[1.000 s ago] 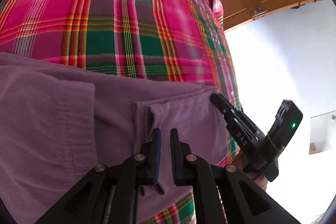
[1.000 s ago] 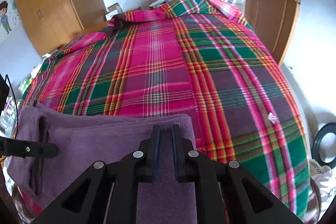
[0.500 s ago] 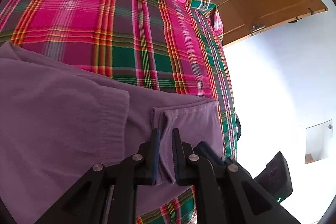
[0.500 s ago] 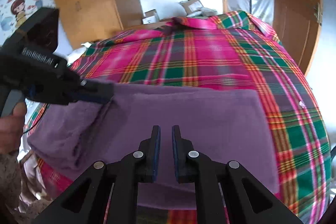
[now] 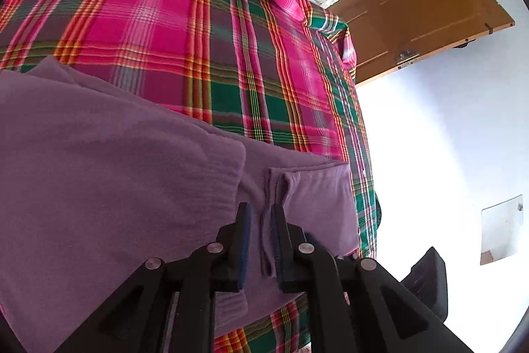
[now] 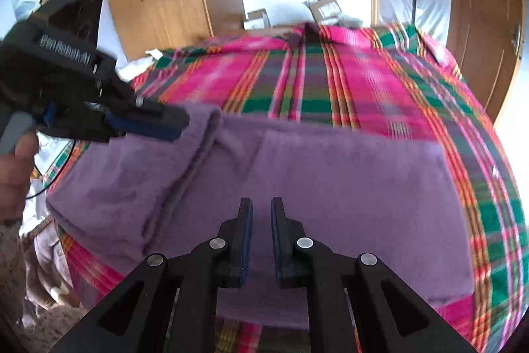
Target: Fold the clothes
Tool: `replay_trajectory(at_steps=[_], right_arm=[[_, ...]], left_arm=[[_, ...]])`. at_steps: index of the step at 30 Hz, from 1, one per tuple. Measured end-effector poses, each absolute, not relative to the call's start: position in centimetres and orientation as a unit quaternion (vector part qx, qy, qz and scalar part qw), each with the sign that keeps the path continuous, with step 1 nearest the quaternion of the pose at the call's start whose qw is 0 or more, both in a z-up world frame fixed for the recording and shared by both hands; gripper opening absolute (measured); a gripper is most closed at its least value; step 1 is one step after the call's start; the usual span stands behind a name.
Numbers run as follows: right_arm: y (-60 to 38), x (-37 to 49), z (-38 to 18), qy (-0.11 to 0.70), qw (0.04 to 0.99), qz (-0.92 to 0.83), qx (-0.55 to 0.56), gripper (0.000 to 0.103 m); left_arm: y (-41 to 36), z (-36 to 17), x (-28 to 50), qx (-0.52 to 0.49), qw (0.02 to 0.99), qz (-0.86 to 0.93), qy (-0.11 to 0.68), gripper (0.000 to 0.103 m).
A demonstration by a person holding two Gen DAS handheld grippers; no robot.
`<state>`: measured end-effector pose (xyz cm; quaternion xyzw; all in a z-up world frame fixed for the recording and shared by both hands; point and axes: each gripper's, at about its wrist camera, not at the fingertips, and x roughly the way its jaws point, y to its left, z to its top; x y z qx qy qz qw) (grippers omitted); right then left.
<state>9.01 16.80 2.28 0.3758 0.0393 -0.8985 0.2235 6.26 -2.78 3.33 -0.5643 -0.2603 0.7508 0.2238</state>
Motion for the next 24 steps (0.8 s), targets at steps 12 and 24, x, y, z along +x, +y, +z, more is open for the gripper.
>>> replay_trajectory(at_steps=[12, 24], right_arm=[[15.3, 3.8, 1.1, 0.024, 0.195, -0.885, 0.422, 0.014], [14.7, 7.3, 4.2, 0.025, 0.219, -0.901, 0.373, 0.014]], left_arm=[[-6.3, 2.5, 7.4, -0.558, 0.198, 0.755, -0.283, 0.015], [-10.6, 2.5, 9.2, -0.533, 0.156, 0.789, -0.263, 0.023]])
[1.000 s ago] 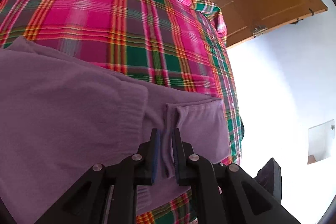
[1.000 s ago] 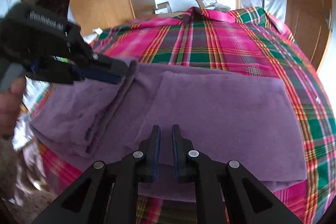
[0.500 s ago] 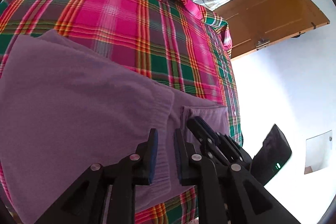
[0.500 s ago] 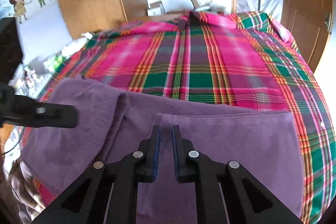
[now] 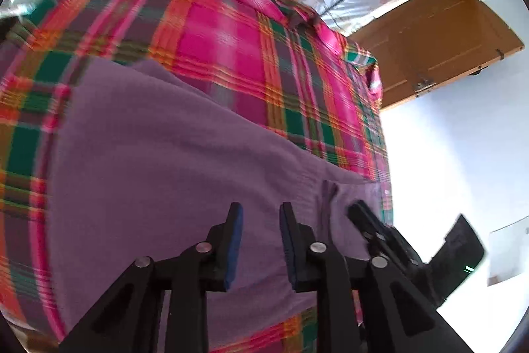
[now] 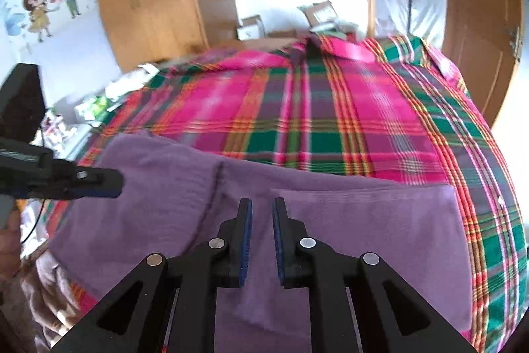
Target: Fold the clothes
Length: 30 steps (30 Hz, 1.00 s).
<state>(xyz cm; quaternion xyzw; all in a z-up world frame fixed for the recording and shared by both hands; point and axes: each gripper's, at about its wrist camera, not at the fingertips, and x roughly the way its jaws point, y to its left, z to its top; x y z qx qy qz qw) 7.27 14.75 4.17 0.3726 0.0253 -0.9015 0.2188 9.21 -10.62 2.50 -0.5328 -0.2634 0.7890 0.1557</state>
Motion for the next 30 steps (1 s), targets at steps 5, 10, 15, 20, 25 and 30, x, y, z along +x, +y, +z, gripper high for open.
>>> replay_trajectory(at_steps=[5, 10, 15, 20, 25, 30], right_arm=[[12.5, 10.2, 5.3, 0.043, 0.263, -0.901, 0.344, 0.018], [9.5, 12.6, 5.3, 0.062, 0.318, -0.886, 0.333, 0.021], [5.8, 14.4, 4.5, 0.087, 0.368, -0.864, 0.331, 0.032], [2.3, 15.7, 3.4, 0.105, 0.409, -0.84, 0.341, 0.032], [-1.0, 16.9, 2.4, 0.122, 0.446, -0.817, 0.345, 0.032], [-3.7, 17.5, 1.1, 0.126, 0.471, -0.793, 0.365, 0.044]], left_arm=[[-13.3, 2.8, 10.3, -0.521, 0.127, 0.803, -0.259, 0.024], [-16.1, 2.4, 11.6, -0.517, 0.099, 0.811, -0.257, 0.026], [-18.9, 1.7, 12.9, -0.515, 0.077, 0.809, -0.272, 0.026], [-20.8, 1.0, 13.7, -0.517, 0.065, 0.806, -0.281, 0.026], [-21.9, 0.1, 14.2, -0.523, 0.058, 0.8, -0.289, 0.026], [-22.5, -0.3, 14.5, -0.525, 0.06, 0.797, -0.292, 0.026]])
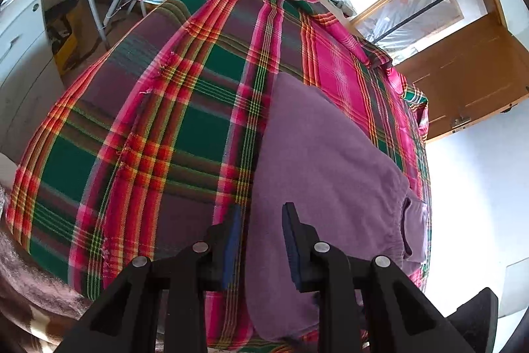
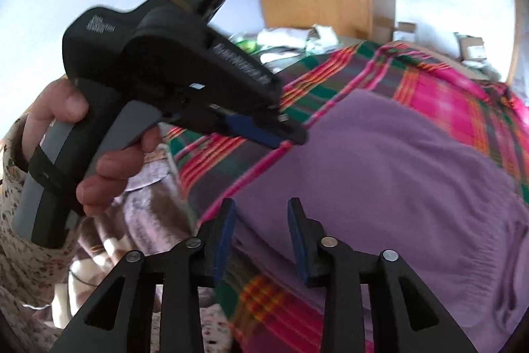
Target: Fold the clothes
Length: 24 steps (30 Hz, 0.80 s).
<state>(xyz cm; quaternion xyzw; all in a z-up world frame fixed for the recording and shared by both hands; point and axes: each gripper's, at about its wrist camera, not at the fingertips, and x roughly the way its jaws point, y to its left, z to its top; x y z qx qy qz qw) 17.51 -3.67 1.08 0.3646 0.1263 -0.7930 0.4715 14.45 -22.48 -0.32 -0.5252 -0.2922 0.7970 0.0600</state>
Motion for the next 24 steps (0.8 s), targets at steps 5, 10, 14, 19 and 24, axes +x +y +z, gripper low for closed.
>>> replay_trajectory(at_steps=[5, 10, 14, 19, 24], right_arm=[[-5.4, 17.9, -0.2, 0.149, 0.463, -0.79, 0.374, 0.048], [-6.1, 18.6, -0.6, 0.179, 0.437, -0.805, 0.358, 0.048], [-6.8, 19.6, -1.1, 0.211, 0.423, -0.814, 0.337, 0.048], [-7.6, 20.9, -1.7, 0.253, 0.401, -0.824, 0.31, 0.048], [-7.4, 20.6, -1.8, 0.235, 0.384, -0.836, 0.313, 0.034]], left_arm=[[-22.9, -0.9, 13.9, -0.533, 0.063, 0.792, -0.29, 0.027], [-23.2, -1.3, 13.1, -0.534, 0.072, 0.786, -0.304, 0.029], [-23.1, -1.3, 12.7, -0.534, 0.076, 0.787, -0.3, 0.029], [-23.0, -1.4, 12.0, -0.534, 0.08, 0.788, -0.296, 0.029], [-23.0, -1.3, 11.4, -0.535, 0.087, 0.788, -0.293, 0.03]])
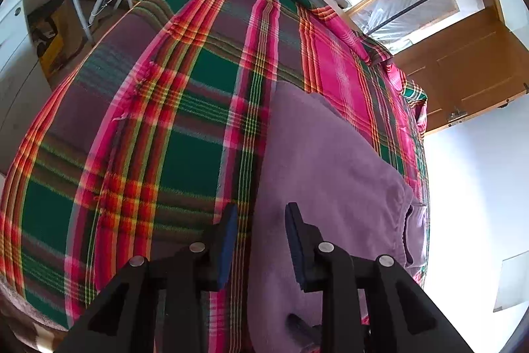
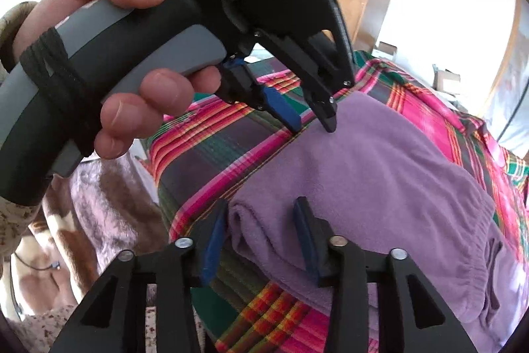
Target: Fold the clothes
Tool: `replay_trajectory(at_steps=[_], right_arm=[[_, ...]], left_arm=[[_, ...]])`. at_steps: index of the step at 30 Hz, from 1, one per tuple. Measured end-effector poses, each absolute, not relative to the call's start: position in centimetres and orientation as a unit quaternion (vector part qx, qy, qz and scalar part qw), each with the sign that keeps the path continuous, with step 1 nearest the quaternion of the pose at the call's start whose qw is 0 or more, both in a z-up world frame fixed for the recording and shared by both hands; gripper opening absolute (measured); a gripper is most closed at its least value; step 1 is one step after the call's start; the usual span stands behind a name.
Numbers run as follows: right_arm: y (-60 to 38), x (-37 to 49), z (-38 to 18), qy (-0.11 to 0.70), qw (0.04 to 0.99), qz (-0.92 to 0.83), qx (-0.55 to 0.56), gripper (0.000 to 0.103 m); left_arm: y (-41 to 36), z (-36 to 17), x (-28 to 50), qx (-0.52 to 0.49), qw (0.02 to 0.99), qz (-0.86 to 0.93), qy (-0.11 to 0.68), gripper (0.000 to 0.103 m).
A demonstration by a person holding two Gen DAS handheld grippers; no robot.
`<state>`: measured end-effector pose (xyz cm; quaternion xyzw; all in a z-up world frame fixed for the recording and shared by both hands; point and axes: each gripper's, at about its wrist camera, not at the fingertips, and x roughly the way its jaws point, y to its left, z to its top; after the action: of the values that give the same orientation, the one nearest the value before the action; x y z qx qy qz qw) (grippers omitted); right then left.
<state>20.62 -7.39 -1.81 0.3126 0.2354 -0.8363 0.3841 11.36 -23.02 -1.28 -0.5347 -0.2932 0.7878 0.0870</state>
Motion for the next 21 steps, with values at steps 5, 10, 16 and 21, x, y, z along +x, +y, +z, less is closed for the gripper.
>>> replay_trajectory(at_steps=[5, 10, 16, 21], right_arm=[[-7.4, 20.6, -1.8, 0.226, 0.381, -0.84, 0.312, 0.023], [-7.2, 21.0, -1.5, 0.221, 0.38, -0.845, 0.304, 0.011], [-5.6, 20.5, 0.3, 0.186, 0.389, -0.858, 0.28, 0.01], [-4.6, 20.6, 1.7, 0.165, 0.39, -0.865, 0.268, 0.01]], left_arm=[[-22.6, -1.2, 10.5, -0.533, 0.096, 0.791, -0.284, 0.033], [-22.0, -1.1, 9.8, -0.541, 0.098, 0.789, -0.273, 0.034], [-22.0, -1.2, 9.3, -0.549, 0.095, 0.78, -0.285, 0.034], [-22.2, -1.1, 8.4, -0.561, 0.098, 0.763, -0.305, 0.034]])
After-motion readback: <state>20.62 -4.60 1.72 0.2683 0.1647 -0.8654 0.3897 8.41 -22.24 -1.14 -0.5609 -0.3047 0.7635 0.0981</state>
